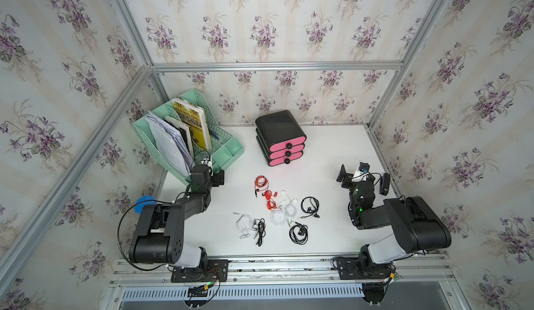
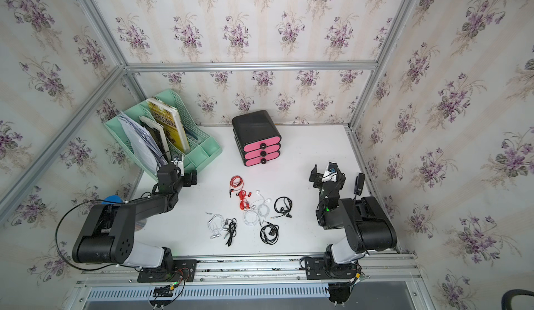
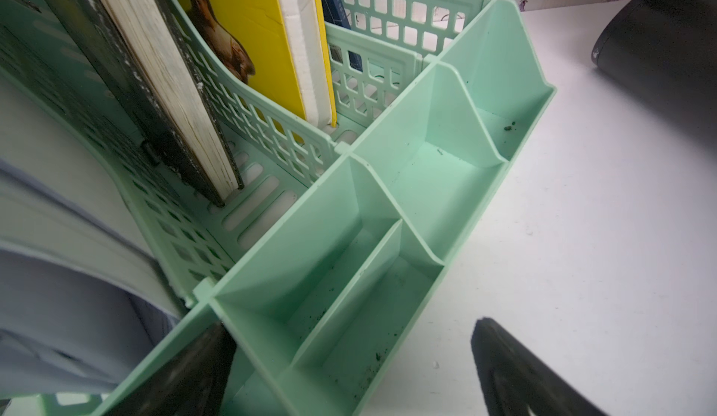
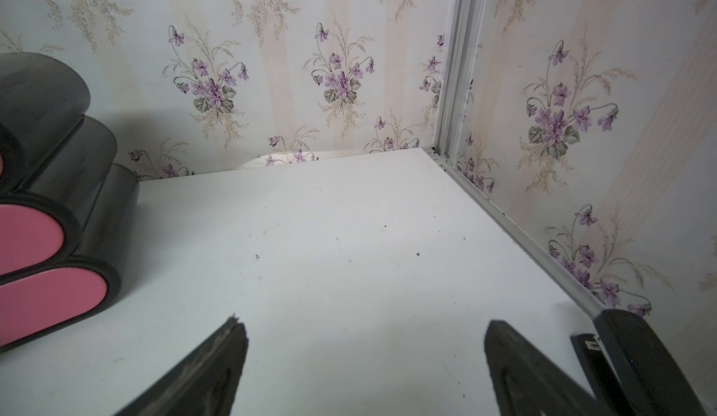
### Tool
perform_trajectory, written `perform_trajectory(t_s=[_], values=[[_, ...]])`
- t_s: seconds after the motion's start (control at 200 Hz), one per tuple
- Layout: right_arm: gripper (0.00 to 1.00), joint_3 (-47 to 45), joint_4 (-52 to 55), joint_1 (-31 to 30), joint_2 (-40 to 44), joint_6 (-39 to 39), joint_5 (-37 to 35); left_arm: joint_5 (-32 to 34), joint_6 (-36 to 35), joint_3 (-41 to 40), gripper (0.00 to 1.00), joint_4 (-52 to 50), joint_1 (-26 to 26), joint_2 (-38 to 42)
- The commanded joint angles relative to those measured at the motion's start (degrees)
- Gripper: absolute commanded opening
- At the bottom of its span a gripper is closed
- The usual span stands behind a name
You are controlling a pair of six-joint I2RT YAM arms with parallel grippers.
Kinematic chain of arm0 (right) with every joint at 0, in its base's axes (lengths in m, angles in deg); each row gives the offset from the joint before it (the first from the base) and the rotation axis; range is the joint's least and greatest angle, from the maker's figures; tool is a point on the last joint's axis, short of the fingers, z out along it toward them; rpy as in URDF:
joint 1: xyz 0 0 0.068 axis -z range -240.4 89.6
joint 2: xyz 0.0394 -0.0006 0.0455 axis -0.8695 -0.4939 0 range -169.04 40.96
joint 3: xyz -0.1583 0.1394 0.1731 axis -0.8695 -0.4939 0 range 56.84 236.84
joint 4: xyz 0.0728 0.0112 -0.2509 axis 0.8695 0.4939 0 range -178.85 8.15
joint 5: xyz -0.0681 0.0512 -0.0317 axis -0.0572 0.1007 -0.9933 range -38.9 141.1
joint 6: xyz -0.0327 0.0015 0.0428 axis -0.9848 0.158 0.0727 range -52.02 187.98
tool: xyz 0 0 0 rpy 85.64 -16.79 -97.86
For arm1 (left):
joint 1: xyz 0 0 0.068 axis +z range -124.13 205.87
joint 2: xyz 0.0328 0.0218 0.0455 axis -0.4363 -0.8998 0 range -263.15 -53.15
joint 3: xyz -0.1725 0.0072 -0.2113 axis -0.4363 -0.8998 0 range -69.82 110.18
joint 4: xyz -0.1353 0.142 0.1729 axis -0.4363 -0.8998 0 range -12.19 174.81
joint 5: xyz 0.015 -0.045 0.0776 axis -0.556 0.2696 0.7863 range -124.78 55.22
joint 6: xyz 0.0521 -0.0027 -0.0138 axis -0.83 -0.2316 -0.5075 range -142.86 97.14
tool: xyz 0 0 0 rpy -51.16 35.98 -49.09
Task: Place the wired earphones into the drawer by color
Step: Open the drawer in the storage box.
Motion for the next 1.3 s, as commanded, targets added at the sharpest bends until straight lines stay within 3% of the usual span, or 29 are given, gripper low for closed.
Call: perform_trajectory(t_s=[0.0,0.255,0.34,0.515,0.639,0.824,0.939,1.089,1.299], values=[[1.00,0.16,-1.71,-0.11,-0.15,0.65,-0.01,-0.92,0.40,0.43,0.99,2.20,0.01,-0.02],[1.00,-0.15,-2.18,-0.13,0.02,0.65,-0.17,-0.90,0.37,0.14,0.99,2.69,-0.01,0.31],[1.00,0.12,-0.93,-0.07,1.78,1.02,-1.22,0.82,1.36,3.82,0.99,-6.46,0.01,2.72],[1.00,3.63,14.76,-0.15,10.45,1.79,-1.77,2.32,5.35,11.14,0.99,-20.74,0.01,8.44],[1.00,8.88,30.94,-0.16,16.93,7.91,-1.58,1.85,10.57,14.54,0.99,-28.96,0.01,11.05],[1.00,14.44,47.17,-0.09,24.03,15.44,6.18,-3.60,17.91,18.50,0.99,-38.20,0.10,14.49],[0.98,18.50,55.25,-0.06,26.22,16.52,13.39,-10.55,19.37,21.73,0.99,-43.61,0.12,14.88],[0.98,19.36,56.11,-0.15,27.80,15.81,25.58,-25.17,16.84,23.47,0.99,-45.37,0.01,15.81],[0.98,21.94,56.08,-0.43,26.78,19.88,35.67,-29.87,20.91,19.15,0.99,-41.62,-0.08,23.80]])
